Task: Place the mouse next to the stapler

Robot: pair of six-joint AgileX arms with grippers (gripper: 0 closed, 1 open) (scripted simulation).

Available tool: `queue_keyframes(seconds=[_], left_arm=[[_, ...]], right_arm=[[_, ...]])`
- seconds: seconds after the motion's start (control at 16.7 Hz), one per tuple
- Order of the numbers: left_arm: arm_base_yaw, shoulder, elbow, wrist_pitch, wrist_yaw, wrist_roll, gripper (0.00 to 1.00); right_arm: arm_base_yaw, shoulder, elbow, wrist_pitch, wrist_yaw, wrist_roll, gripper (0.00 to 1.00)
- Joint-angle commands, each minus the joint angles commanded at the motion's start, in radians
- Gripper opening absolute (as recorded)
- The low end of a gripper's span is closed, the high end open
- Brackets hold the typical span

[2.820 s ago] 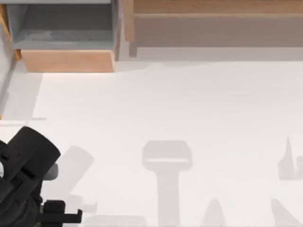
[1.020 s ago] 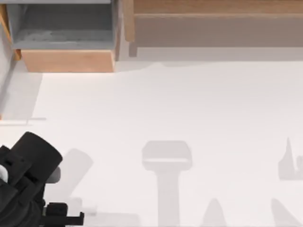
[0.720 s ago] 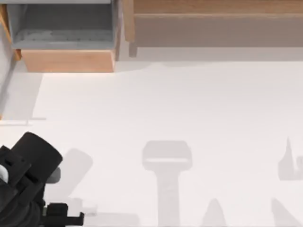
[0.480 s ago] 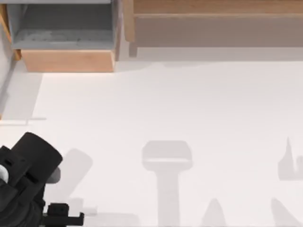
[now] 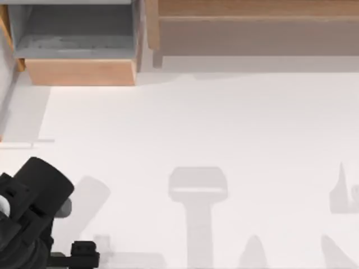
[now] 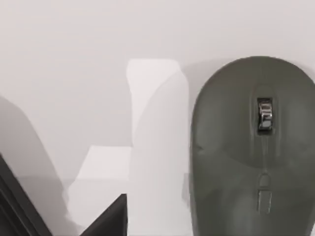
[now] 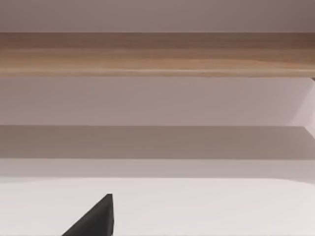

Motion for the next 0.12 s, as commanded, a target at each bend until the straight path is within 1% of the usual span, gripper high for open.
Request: queue_keyframes(seconds=[0.12], left_arm=[[0.0, 0.0, 0.0, 0.0, 0.0, 0.0, 1.0]], right_arm=[[0.0, 0.0, 0.0, 0.0, 0.0, 0.0, 1.0]])
